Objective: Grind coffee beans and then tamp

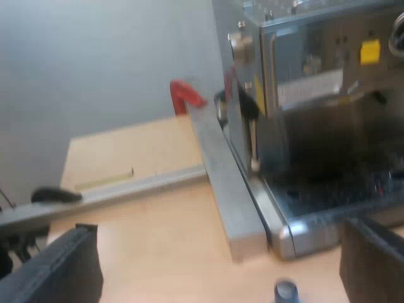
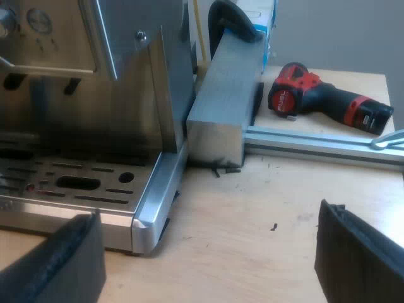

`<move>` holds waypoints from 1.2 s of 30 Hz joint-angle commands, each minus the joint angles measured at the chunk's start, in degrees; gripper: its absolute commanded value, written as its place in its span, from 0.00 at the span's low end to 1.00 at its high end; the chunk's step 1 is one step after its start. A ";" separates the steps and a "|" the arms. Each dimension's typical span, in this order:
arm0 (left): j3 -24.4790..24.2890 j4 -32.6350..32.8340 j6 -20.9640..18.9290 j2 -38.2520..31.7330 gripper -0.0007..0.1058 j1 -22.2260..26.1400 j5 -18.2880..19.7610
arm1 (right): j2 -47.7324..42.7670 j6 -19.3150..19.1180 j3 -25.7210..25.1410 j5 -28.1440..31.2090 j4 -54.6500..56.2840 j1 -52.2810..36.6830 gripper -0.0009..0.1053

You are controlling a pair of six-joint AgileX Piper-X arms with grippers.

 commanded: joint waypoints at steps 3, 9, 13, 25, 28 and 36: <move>-1.61 7.72 -0.41 -7.56 0.74 0.41 -0.96 | -5.92 2.02 3.42 -0.42 -0.20 -0.32 0.68; -1.43 7.81 -0.41 -7.94 0.74 0.40 -1.34 | -5.69 2.42 5.86 -1.70 0.90 -0.25 0.68; 0.02 4.92 -0.41 -7.94 0.74 0.40 -1.49 | -5.69 3.33 7.60 -1.70 0.72 -0.25 0.68; 16.21 -15.62 -2.35 -7.73 0.74 0.40 -0.73 | -5.59 4.09 13.06 -1.70 4.93 -0.25 0.68; 20.70 -18.68 -2.64 -7.73 0.74 0.40 2.30 | -5.59 4.09 14.22 -1.70 7.52 -0.25 0.68; 29.50 -21.85 -2.64 -7.59 0.74 0.40 4.93 | -5.59 3.64 15.18 -1.70 10.82 -0.25 0.68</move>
